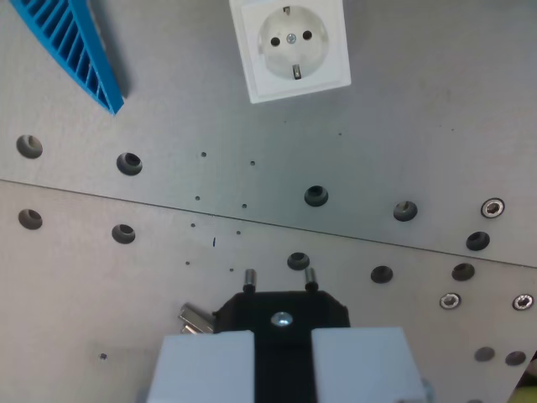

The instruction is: Move above the white socket

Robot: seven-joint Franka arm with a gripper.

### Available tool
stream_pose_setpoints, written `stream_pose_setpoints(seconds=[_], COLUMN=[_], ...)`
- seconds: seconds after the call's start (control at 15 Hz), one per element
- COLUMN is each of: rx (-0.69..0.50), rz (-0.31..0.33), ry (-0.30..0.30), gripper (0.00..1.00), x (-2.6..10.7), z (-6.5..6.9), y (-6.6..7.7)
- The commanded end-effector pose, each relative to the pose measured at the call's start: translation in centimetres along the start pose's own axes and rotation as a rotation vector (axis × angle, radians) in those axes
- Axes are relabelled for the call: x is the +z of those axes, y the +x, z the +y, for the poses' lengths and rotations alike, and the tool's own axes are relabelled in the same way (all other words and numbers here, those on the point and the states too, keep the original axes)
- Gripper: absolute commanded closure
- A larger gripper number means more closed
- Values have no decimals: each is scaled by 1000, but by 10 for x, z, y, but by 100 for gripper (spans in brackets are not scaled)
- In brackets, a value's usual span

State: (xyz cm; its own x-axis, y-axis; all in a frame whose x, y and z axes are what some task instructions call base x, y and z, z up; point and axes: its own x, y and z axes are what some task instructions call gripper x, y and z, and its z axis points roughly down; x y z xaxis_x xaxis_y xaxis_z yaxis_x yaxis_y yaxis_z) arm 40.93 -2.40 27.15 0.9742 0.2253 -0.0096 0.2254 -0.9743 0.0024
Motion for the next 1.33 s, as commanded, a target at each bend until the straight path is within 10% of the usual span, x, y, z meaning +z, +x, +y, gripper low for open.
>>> stream_pose_setpoints(seconds=[0.07, 1.33], rx=[-25, -108], rz=[14, 32], ry=[-5, -13], gripper=[100, 100], x=[6, 61], z=[1, 5], y=[3, 17])
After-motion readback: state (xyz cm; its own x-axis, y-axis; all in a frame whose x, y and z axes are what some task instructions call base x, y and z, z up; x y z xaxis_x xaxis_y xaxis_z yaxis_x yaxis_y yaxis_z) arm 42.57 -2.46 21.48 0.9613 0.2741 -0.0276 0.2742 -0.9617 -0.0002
